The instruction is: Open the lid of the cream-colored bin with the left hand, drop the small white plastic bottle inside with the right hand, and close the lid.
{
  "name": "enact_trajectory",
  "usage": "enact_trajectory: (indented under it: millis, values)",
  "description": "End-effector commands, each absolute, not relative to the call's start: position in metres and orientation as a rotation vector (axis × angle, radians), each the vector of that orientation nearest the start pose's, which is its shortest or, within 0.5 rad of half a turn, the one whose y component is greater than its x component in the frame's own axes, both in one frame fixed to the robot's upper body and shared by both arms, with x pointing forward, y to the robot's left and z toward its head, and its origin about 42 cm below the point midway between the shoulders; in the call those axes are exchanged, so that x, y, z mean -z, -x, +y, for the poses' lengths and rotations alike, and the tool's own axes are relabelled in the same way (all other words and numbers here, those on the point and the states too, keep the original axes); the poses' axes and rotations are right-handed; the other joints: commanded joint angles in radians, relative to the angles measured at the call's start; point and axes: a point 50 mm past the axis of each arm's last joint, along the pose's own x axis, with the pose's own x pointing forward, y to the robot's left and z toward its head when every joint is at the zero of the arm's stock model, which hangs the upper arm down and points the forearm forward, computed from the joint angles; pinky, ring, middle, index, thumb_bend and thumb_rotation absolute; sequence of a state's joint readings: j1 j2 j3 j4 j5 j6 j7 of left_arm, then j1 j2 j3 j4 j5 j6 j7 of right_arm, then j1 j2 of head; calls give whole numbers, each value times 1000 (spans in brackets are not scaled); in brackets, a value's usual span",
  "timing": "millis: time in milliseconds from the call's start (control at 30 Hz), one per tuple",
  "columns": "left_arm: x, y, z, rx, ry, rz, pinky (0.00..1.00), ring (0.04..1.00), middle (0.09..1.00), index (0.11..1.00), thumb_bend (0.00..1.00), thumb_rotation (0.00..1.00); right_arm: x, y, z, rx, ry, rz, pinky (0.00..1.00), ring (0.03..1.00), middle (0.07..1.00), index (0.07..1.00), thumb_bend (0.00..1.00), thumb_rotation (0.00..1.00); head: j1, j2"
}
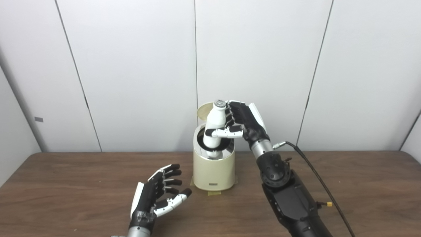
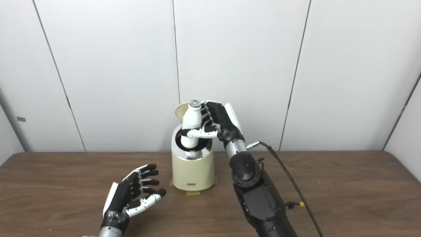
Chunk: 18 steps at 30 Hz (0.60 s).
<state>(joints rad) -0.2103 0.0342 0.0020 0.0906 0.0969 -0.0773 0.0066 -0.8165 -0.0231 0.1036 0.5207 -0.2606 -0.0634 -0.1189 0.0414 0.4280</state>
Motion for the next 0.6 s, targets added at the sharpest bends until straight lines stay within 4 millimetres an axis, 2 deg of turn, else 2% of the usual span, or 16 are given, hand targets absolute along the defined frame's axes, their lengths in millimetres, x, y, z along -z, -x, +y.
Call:
enact_trajectory:
  millis: [0,567]
  values:
    - [-159,-357,203,35,-126,-263,570,672,760,791,667,66,-311,-504,-114,-132,354,-536,300,382,481,543,511,0,0,2]
    - [-160,-356,206,44,-123,-266,567,667,754,786,670,66,-293,-497,-133,-169,481,-611,330,390,471,535,514,0,-13,15]
